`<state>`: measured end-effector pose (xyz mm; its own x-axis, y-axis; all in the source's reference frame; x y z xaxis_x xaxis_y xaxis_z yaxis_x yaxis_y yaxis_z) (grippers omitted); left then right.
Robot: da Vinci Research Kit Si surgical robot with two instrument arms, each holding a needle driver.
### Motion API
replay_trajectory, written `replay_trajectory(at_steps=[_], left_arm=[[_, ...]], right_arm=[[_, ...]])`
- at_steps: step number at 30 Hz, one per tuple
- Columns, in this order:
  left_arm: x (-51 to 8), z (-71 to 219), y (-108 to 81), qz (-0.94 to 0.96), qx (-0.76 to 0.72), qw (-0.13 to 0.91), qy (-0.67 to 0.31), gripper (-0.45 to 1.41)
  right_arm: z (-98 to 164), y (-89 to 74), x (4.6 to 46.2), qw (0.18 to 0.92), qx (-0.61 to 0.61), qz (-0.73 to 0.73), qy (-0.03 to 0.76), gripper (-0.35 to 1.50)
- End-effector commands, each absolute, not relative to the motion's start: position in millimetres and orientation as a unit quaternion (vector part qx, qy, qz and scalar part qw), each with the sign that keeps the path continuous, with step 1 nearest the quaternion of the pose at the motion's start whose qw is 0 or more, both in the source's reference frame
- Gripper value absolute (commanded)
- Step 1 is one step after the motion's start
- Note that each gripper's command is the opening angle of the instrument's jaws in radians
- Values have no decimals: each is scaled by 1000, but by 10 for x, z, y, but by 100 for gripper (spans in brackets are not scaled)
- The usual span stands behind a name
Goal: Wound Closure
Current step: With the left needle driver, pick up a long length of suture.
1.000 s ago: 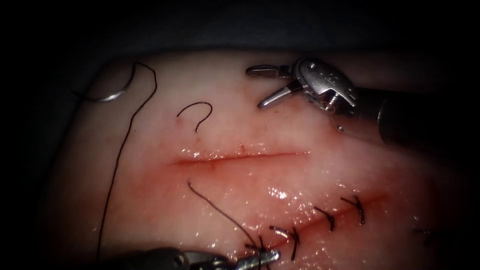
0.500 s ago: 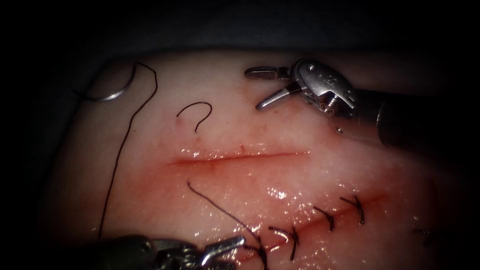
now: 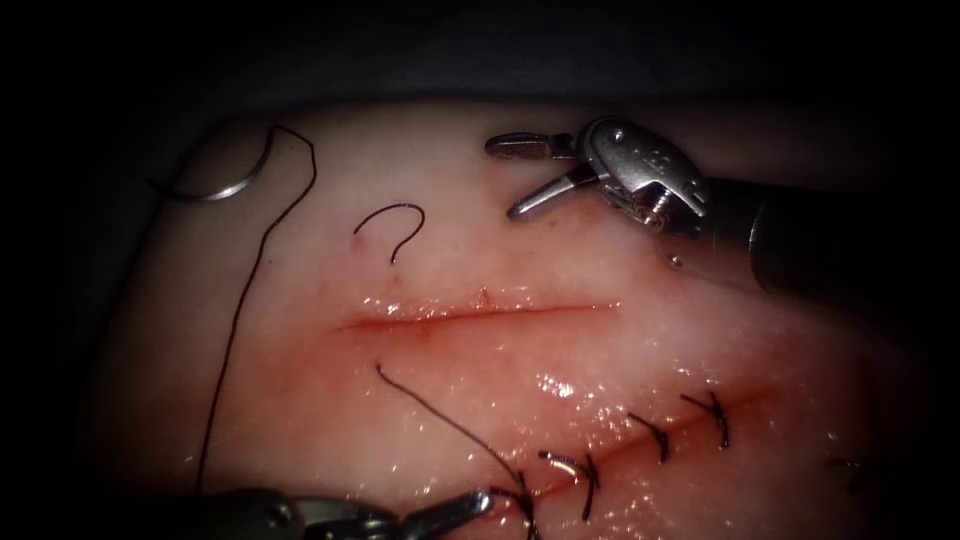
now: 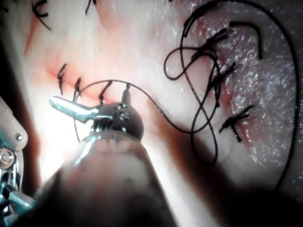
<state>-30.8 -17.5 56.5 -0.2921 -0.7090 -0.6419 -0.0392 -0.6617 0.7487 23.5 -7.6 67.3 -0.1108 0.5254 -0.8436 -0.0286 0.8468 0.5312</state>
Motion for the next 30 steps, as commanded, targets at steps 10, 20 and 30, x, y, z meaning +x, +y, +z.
replay_trajectory(at_steps=[10,20,30], left_arm=[[-340,590,-165,-723,541,248,-351,94],[-343,590,-165,-723,540,254,-348,89],[-356,592,-165,-721,534,266,-352,-10]], right_arm=[[671,-73,246,642,176,214,715,64],[668,-76,247,642,176,213,715,54],[668,-77,245,641,181,216,714,53]])
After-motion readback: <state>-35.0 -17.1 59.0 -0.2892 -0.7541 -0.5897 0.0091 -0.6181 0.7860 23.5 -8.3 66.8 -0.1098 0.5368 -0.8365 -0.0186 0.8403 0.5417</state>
